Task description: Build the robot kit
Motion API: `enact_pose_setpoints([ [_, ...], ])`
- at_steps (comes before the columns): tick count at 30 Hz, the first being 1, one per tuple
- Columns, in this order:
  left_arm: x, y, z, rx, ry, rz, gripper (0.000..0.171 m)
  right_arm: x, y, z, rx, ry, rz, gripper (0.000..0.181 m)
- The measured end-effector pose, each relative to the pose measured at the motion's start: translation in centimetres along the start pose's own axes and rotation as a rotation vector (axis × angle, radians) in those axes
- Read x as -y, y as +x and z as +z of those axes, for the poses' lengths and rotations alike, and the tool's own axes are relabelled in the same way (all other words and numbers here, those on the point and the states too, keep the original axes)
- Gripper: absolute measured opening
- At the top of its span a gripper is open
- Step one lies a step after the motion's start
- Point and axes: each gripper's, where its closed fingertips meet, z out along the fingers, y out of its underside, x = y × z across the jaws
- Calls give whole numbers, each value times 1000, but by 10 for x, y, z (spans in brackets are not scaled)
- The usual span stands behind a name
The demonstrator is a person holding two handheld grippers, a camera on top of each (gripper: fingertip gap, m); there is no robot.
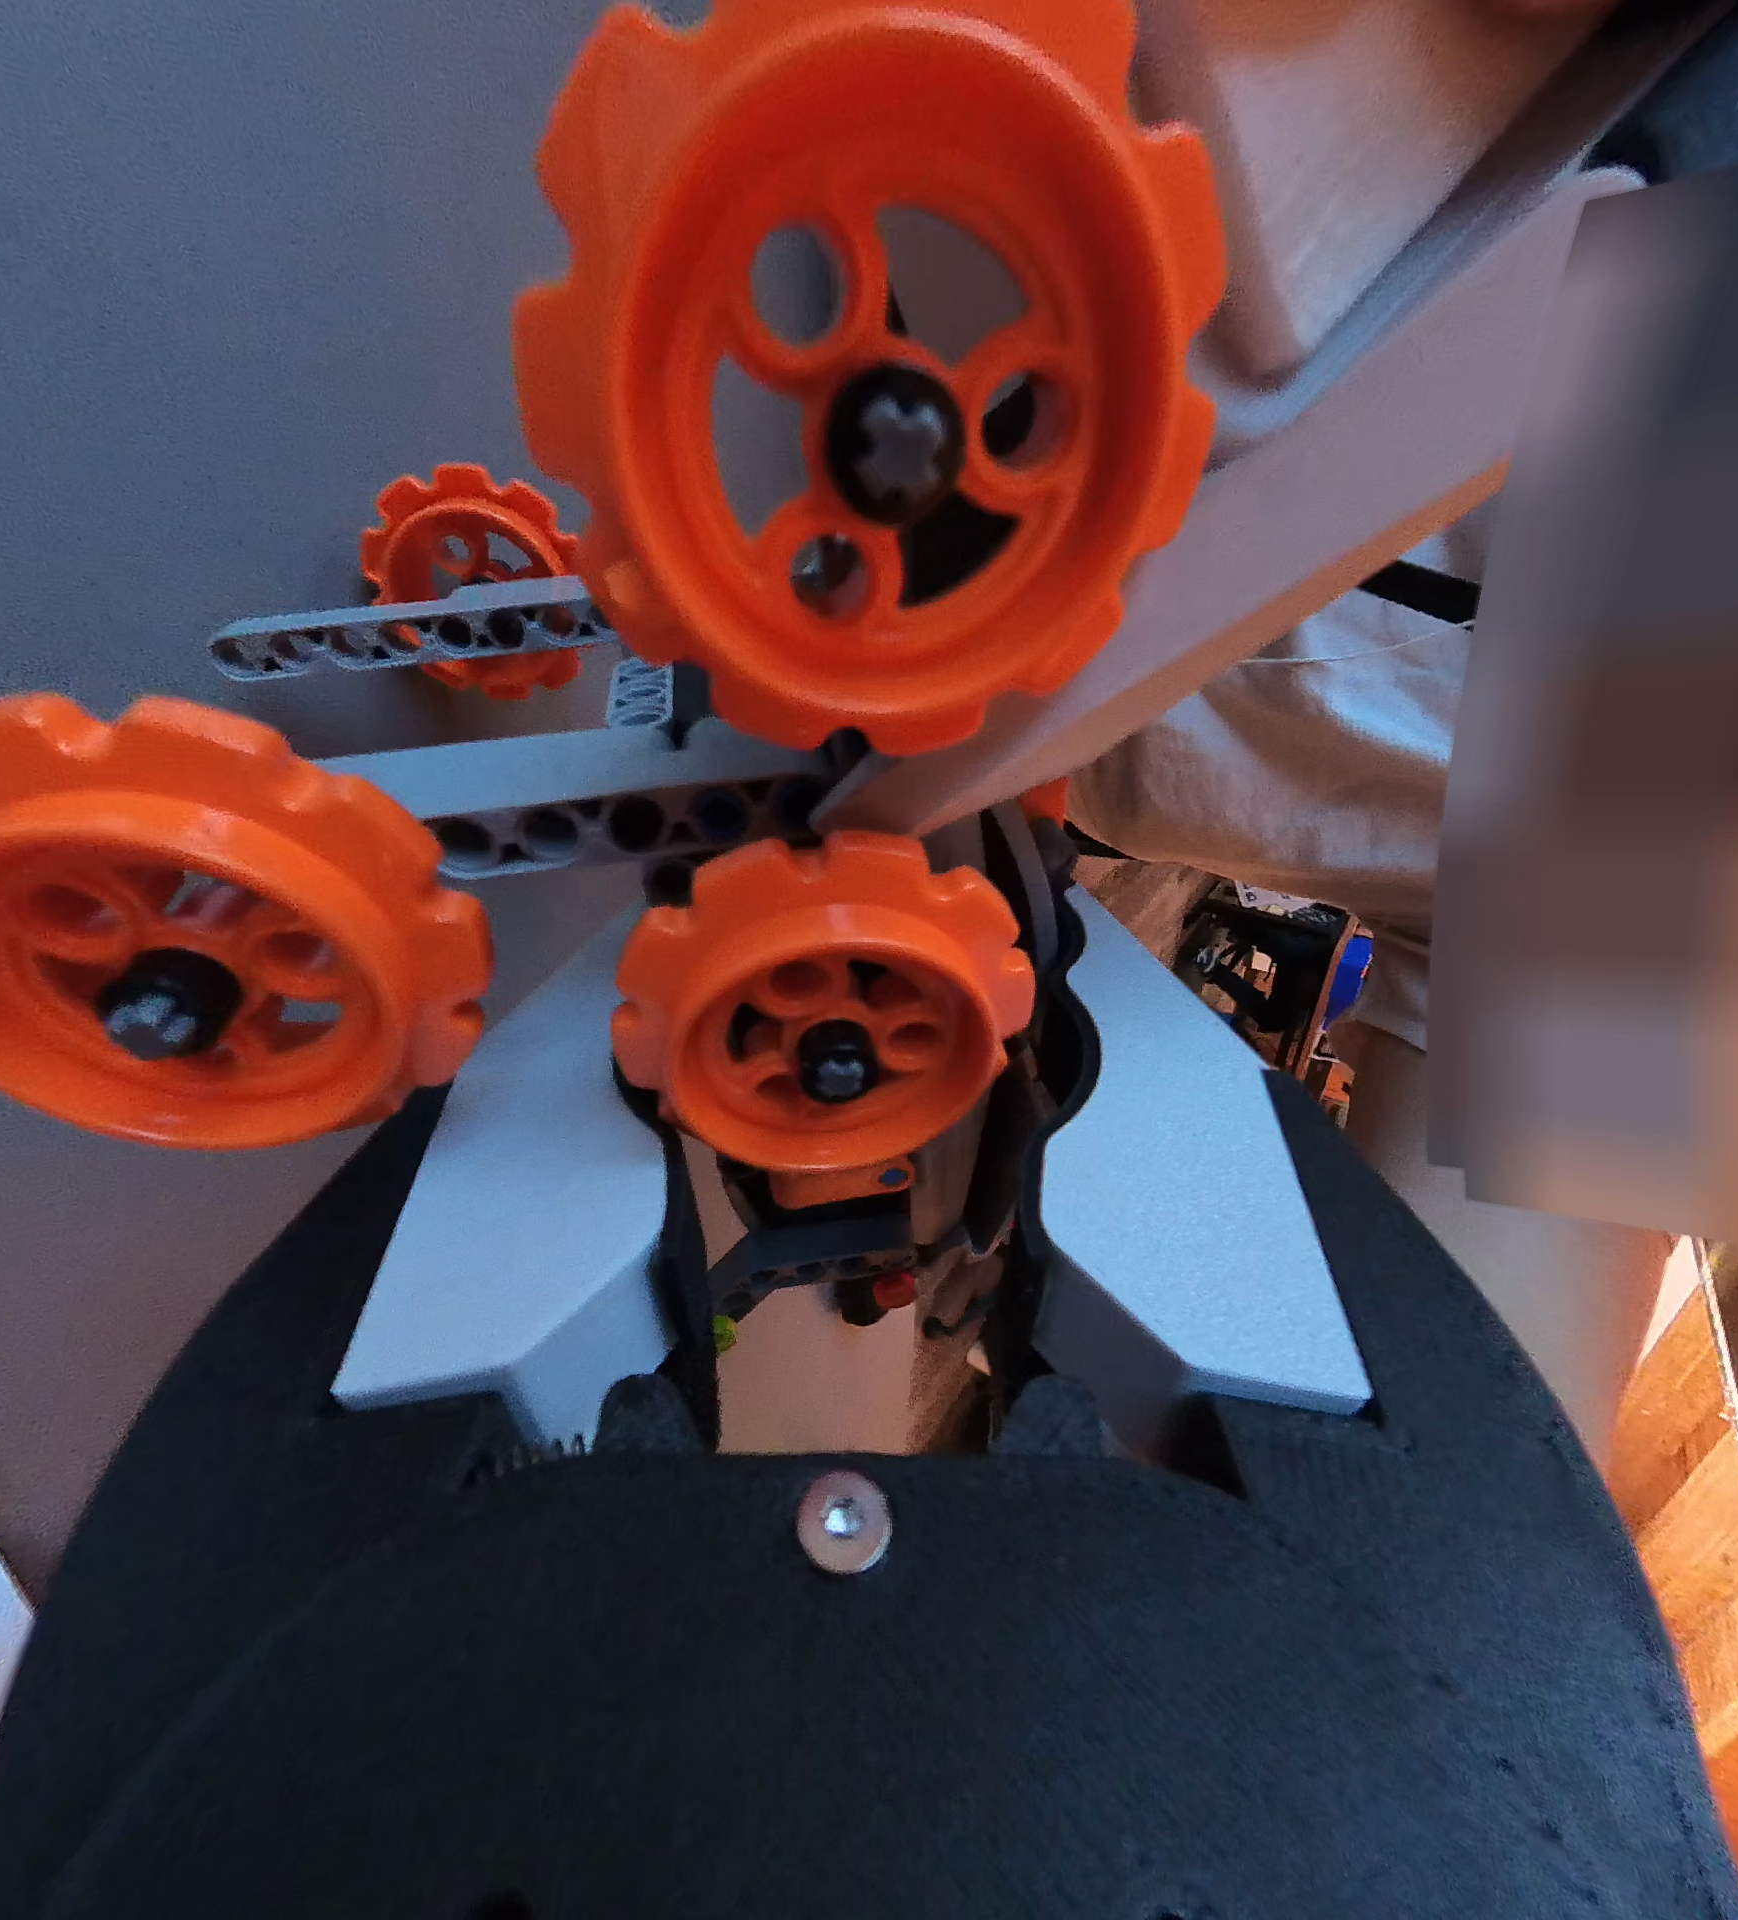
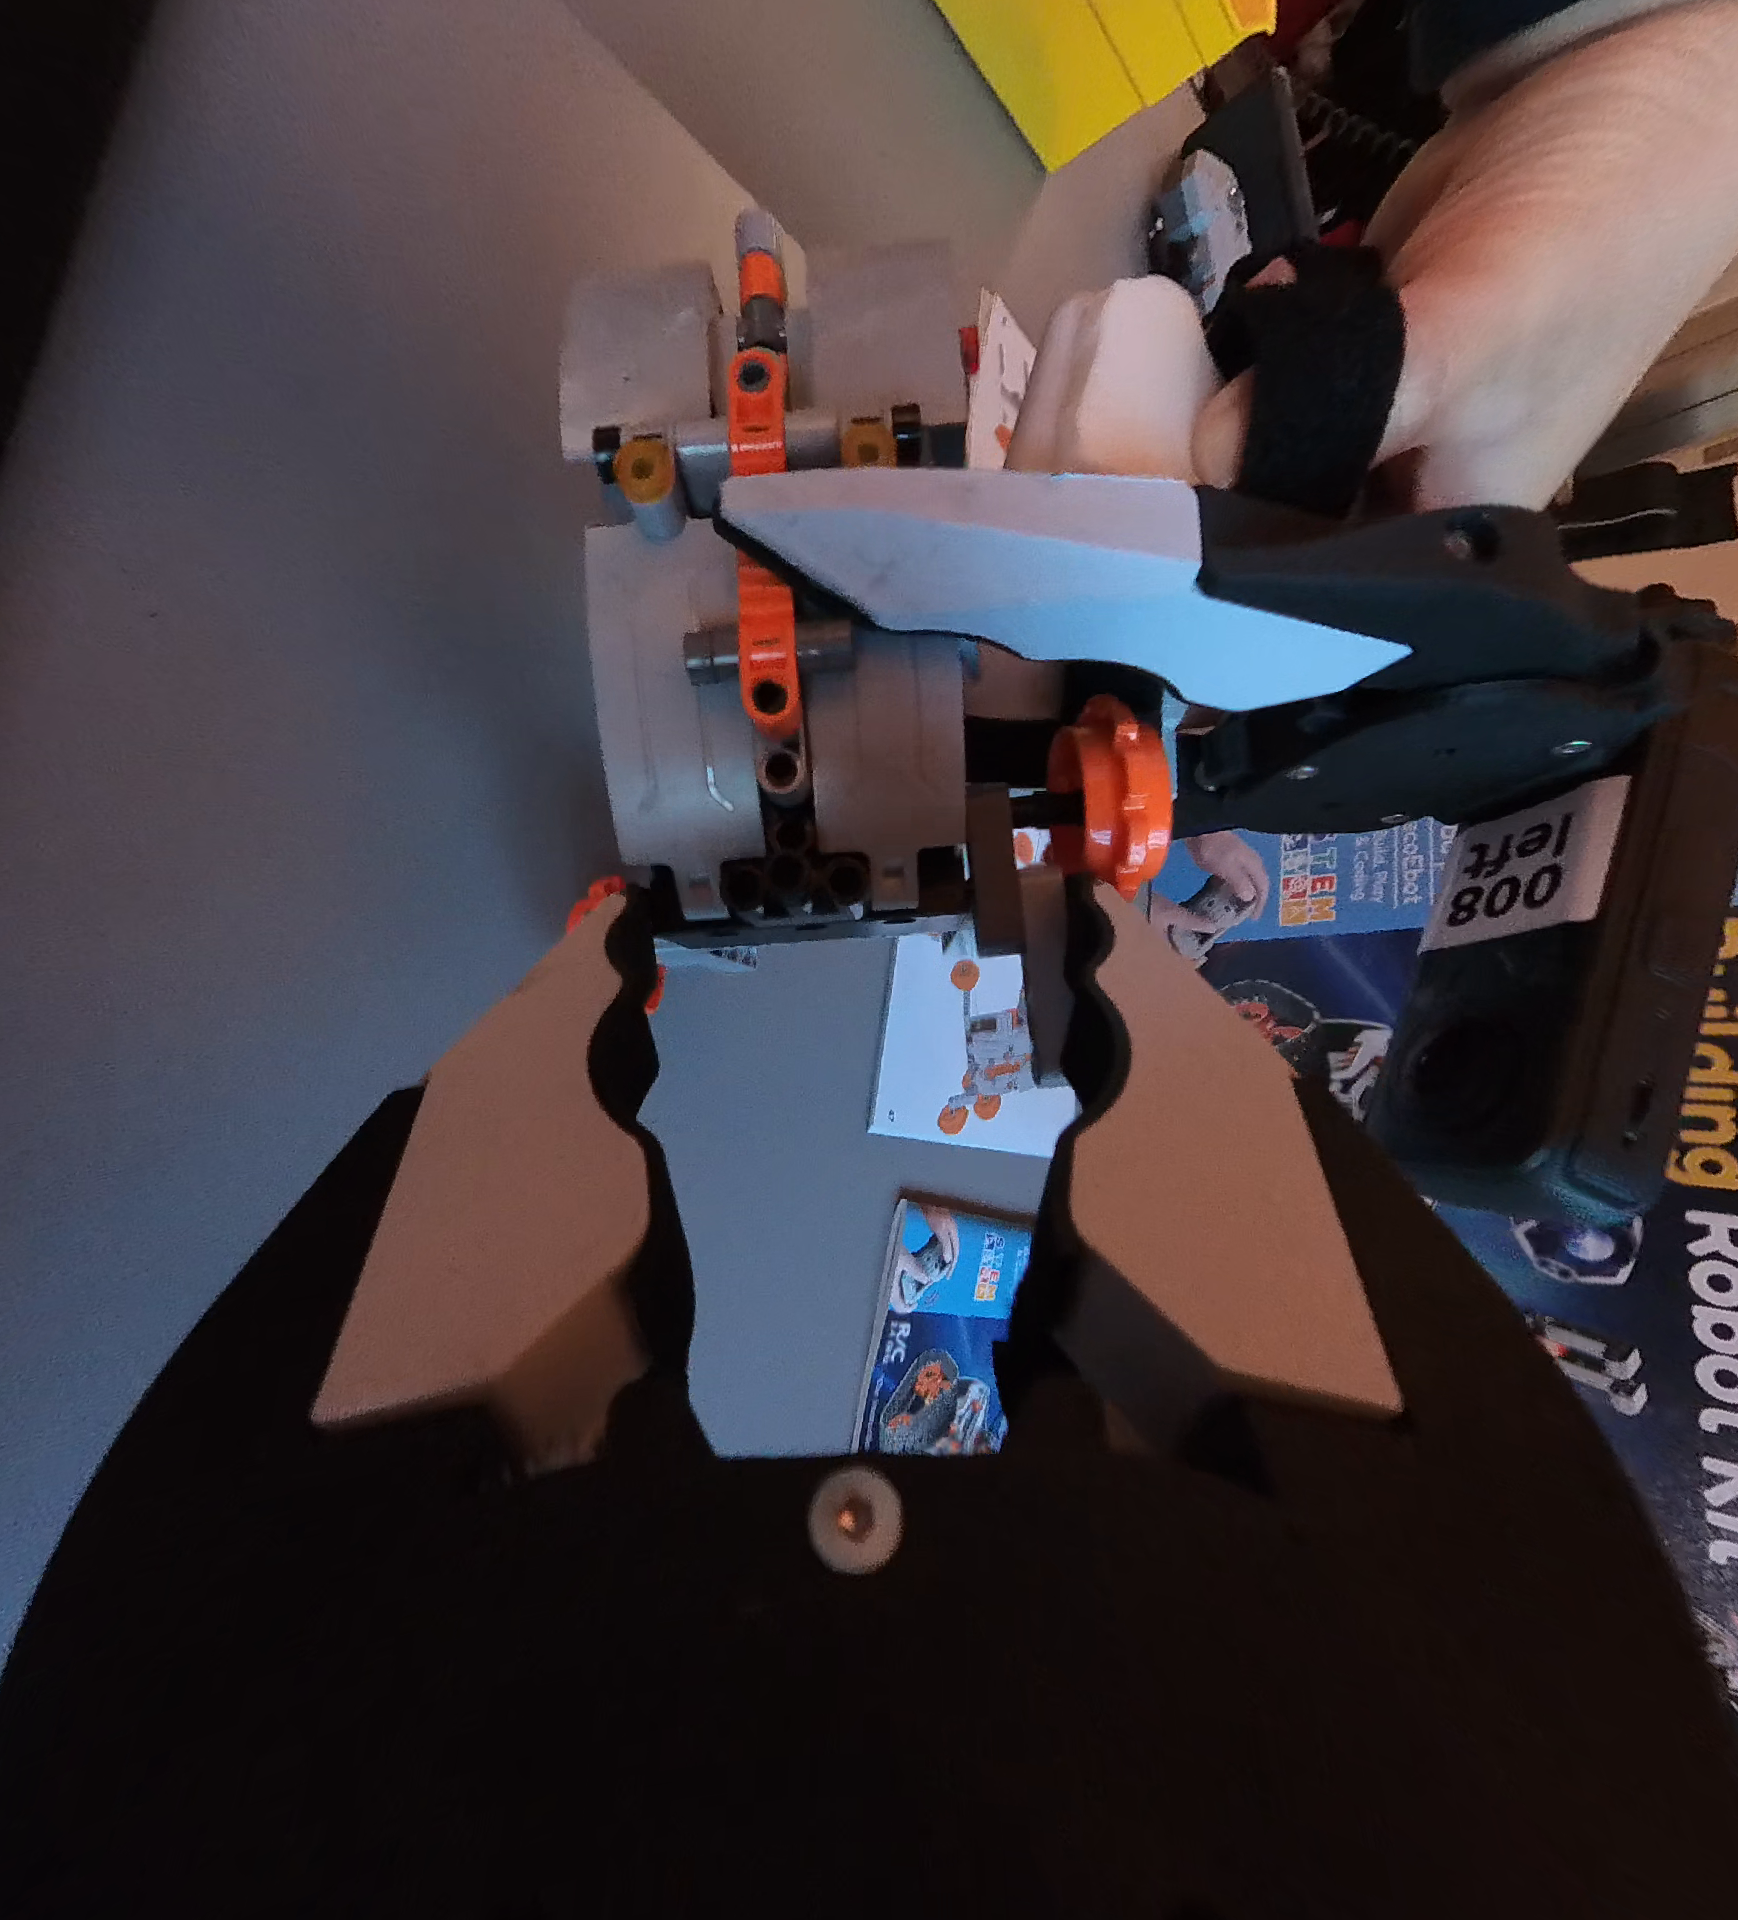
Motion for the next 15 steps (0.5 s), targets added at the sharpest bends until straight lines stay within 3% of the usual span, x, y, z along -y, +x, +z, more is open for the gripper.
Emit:
enact_pose_setpoints([
  [7, 4, 1, 0, 12, -22, -31, 67, -4, 0, -3, 2, -115, -37, 78],
  [15, 7, 2, 5, 49, -52, -38, 67, -5, -4, -8, -20, -150, -97, 76],
])
